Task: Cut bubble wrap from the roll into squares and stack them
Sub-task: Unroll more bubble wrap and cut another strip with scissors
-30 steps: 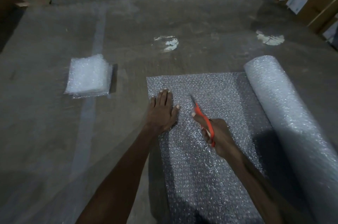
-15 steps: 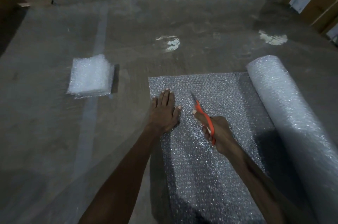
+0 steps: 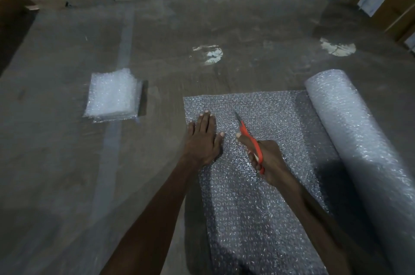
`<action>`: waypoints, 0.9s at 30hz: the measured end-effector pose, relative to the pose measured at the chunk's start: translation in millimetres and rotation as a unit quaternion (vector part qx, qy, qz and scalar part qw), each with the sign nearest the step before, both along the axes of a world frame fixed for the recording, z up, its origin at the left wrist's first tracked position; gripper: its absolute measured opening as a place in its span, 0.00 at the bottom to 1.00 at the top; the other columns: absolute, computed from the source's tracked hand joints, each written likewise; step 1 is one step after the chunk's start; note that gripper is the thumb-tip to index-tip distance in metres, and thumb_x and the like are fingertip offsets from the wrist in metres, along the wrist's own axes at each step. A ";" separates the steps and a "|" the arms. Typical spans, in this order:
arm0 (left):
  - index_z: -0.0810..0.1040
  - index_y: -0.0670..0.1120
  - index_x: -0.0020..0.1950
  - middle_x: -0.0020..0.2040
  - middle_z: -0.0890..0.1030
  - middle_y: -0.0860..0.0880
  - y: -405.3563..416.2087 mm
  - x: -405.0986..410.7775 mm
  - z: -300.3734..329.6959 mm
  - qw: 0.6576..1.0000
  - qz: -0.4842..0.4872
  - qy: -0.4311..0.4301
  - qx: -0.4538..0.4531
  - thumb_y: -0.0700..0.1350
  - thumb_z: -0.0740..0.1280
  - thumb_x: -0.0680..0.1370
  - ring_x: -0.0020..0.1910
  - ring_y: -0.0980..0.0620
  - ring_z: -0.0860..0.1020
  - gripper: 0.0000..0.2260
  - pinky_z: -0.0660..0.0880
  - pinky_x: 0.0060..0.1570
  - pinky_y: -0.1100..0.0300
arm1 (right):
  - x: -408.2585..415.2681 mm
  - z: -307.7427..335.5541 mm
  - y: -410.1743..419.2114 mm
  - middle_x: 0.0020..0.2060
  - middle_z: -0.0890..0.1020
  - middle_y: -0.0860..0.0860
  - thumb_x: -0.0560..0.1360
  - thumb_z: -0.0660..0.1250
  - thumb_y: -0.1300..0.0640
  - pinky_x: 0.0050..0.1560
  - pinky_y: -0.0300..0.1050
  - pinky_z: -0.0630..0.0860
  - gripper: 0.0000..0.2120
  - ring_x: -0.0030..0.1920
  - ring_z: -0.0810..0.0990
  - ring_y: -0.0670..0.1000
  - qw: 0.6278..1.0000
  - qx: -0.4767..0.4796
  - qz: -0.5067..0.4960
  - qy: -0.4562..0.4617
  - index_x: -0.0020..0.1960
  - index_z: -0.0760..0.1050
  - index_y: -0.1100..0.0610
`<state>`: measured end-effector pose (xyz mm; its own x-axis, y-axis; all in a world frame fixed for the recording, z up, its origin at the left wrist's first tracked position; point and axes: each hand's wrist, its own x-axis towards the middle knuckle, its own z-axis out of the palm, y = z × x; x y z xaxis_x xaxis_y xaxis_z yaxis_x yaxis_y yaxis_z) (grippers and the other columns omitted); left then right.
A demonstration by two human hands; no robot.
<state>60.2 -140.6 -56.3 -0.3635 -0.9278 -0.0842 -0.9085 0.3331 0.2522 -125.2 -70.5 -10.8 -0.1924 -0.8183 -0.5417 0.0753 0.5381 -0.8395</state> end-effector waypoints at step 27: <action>0.46 0.43 0.82 0.82 0.46 0.43 -54.1 8.1 -3.1 1.000 0.004 -0.008 -0.003 0.60 0.39 0.81 0.81 0.46 0.44 0.33 0.43 0.78 0.44 | 5.1 -7.2 -21.1 0.25 0.76 0.52 0.69 0.80 0.45 0.22 0.39 0.65 0.25 0.20 0.69 0.48 1.000 -0.004 -0.018 -0.001 0.45 0.81 0.68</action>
<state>68.3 -194.7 -59.4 -0.3550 -0.9311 -0.0836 -0.9149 0.3276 0.2360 -120.1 -91.5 -18.0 -0.2202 -0.8149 -0.5361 0.0959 0.5288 -0.8433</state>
